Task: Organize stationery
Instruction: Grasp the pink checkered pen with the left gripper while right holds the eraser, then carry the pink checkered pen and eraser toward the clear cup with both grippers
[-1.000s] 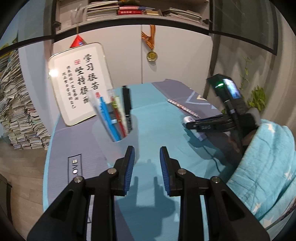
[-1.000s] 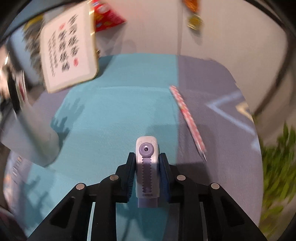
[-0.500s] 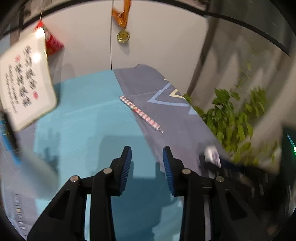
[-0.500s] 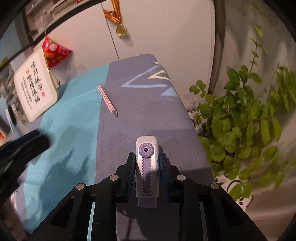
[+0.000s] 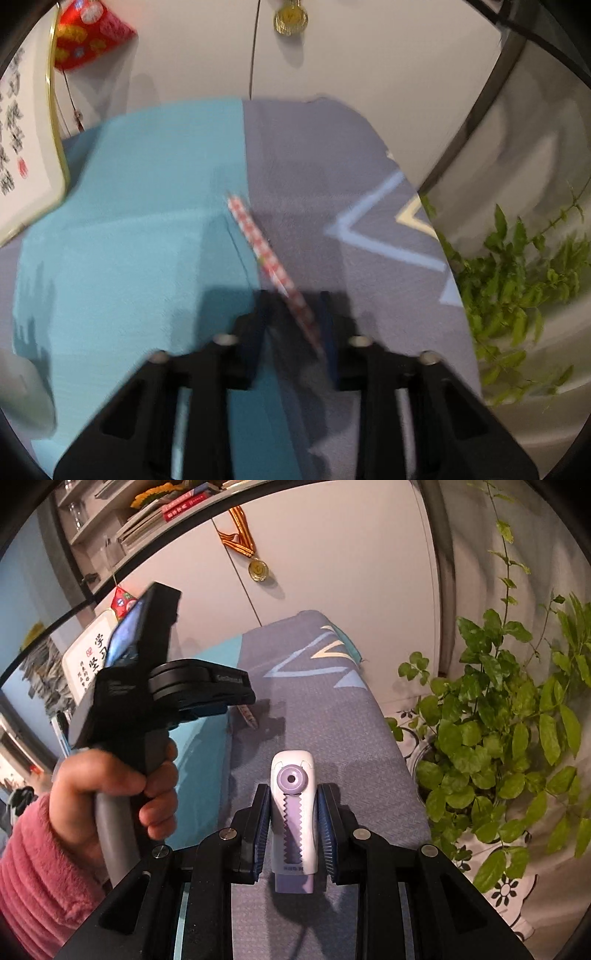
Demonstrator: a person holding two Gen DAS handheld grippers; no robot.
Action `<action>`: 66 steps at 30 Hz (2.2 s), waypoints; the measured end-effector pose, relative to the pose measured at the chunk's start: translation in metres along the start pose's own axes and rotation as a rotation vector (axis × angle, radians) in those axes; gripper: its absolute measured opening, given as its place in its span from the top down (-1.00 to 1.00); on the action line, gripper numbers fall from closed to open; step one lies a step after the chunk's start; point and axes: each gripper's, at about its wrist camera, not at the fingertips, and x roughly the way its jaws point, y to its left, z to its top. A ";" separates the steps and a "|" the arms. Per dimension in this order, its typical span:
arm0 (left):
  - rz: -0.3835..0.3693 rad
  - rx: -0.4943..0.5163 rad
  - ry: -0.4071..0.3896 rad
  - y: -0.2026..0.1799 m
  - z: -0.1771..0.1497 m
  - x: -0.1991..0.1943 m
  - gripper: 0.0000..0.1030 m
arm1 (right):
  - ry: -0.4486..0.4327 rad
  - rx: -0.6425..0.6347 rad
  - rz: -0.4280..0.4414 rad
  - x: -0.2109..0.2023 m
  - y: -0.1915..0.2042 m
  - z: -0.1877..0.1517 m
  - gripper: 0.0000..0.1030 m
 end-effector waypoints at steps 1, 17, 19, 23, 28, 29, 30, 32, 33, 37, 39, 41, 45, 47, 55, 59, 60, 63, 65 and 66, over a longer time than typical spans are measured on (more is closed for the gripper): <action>-0.008 0.013 0.010 0.000 0.000 0.000 0.77 | 0.001 0.003 -0.001 0.000 -0.001 0.000 0.48; -0.135 0.299 0.039 0.030 -0.131 -0.099 0.85 | 0.010 -0.011 -0.024 -0.004 0.013 -0.009 0.48; -0.118 0.323 0.032 0.040 -0.146 -0.107 0.85 | 0.014 -0.018 -0.022 -0.004 0.017 -0.011 0.48; -0.097 0.343 0.023 0.053 -0.156 -0.109 0.84 | 0.029 -0.054 -0.021 -0.004 0.030 -0.016 0.48; -0.106 0.334 0.036 0.059 -0.155 -0.107 0.79 | 0.050 -0.085 -0.021 -0.002 0.042 -0.022 0.48; -0.109 0.330 0.035 0.061 -0.154 -0.108 0.78 | 0.055 -0.087 -0.021 -0.002 0.043 -0.023 0.48; -0.114 0.324 0.035 0.062 -0.153 -0.109 0.74 | 0.057 -0.089 -0.021 -0.002 0.044 -0.024 0.48; -0.132 0.313 0.036 0.061 -0.149 -0.109 0.51 | 0.065 -0.089 -0.023 0.000 0.045 -0.027 0.48; -0.133 0.313 0.032 0.059 -0.147 -0.108 0.47 | 0.069 -0.088 -0.024 0.000 0.045 -0.027 0.48; -0.116 0.330 0.010 0.049 -0.132 -0.100 0.44 | 0.072 -0.081 -0.030 0.002 0.046 -0.029 0.48; -0.114 0.326 0.021 0.044 -0.122 -0.090 0.44 | 0.072 -0.078 -0.031 0.002 0.046 -0.028 0.48; -0.113 0.327 0.028 0.040 -0.115 -0.081 0.44 | 0.072 -0.078 -0.031 0.002 0.046 -0.028 0.48; -0.101 0.326 0.059 0.037 -0.109 -0.066 0.55 | 0.074 -0.074 -0.028 0.002 0.046 -0.028 0.48; -0.098 0.325 0.054 0.038 -0.108 -0.066 0.79 | 0.074 -0.075 -0.029 0.002 0.045 -0.028 0.48; -0.108 0.364 -0.017 0.040 -0.118 -0.087 0.79 | 0.079 -0.074 -0.029 0.007 0.044 -0.026 0.48; -0.117 0.373 -0.043 0.043 -0.122 -0.099 0.79 | 0.086 -0.080 -0.039 0.008 0.046 -0.025 0.48; -0.123 0.369 -0.047 0.045 -0.123 -0.101 0.79 | 0.091 -0.083 -0.045 0.009 0.047 -0.025 0.48; -0.137 0.359 -0.059 0.051 -0.126 -0.109 0.79 | 0.110 -0.087 -0.054 0.012 0.049 -0.024 0.48; -0.143 0.345 -0.065 0.057 -0.127 -0.113 0.79 | 0.126 -0.088 -0.063 0.014 0.049 -0.022 0.48; -0.144 0.341 -0.067 0.058 -0.127 -0.114 0.79 | 0.131 -0.086 -0.063 0.015 0.049 -0.021 0.48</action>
